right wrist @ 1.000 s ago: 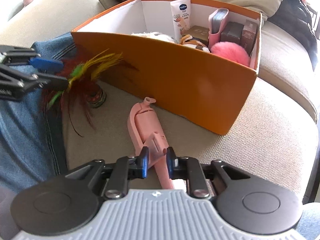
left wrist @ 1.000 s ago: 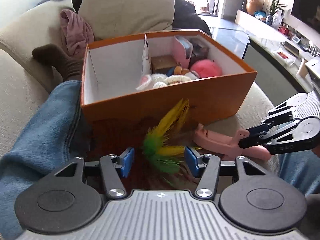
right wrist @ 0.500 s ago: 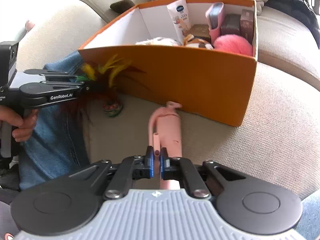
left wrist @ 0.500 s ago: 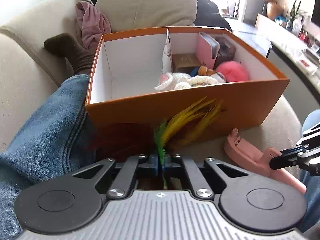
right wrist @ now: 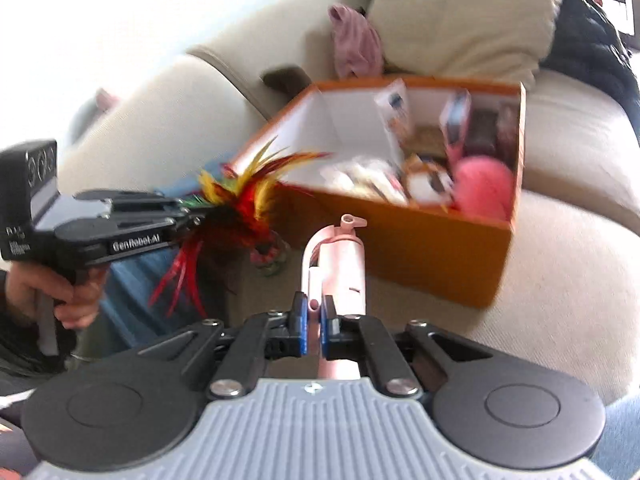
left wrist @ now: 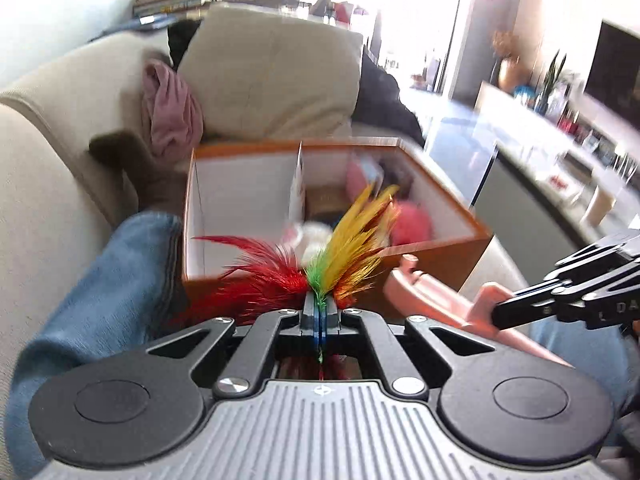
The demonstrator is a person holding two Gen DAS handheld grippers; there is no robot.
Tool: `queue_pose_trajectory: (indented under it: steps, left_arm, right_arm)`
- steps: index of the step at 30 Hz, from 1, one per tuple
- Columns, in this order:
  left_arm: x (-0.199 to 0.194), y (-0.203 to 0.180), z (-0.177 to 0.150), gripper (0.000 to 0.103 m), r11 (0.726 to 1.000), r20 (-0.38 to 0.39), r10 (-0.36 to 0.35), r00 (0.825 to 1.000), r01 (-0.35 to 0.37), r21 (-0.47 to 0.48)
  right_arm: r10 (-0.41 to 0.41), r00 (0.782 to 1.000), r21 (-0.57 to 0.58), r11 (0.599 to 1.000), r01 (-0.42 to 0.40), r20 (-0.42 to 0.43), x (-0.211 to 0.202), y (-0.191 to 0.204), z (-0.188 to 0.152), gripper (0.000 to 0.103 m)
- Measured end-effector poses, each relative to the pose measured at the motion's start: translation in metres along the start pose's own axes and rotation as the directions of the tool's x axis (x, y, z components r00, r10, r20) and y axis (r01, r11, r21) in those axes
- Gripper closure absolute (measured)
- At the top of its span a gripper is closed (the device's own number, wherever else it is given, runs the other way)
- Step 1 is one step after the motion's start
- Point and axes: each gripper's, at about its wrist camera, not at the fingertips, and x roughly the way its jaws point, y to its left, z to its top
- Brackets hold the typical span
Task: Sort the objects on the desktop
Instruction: 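Carry the feather toy and pink toy up over the orange box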
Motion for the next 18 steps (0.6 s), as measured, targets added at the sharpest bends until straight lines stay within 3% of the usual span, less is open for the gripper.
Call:
queue_pose_trajectory:
  steps: [3, 8, 12, 18]
  left_arm:
    - [-0.012, 0.005, 0.015, 0.102, 1.0, 0.041, -0.006, 0.999, 0.007, -0.017]
    - [-0.017, 0.017, 0.043, 0.102, 0.999, 0.097, 0.043, 0.994, -0.041, -0.023]
    - [-0.01, 0.027, 0.061, 0.102, 0.997, 0.121, 0.078, 0.99, -0.074, -0.032]
    - [0.012, 0.044, 0.083, 0.102, 0.981, 0.134, 0.191, 0.972, -0.185, -0.052]
  right_arm:
    - [0.024, 0.999, -0.011, 1.0, -0.024, 0.038, -0.005, 0.009, 0.023, 0.097]
    - [0.02, 0.997, -0.012, 1.0, -0.019, 0.077, 0.01, 0.015, 0.069, 0.097]
    - [-0.004, 0.997, 0.032, 0.999, 0.001, 0.075, 0.044, 0.007, 0.107, 0.097]
    - [-0.029, 0.999, 0.116, 0.993, 0.024, 0.04, 0.113, -0.006, 0.15, 0.097]
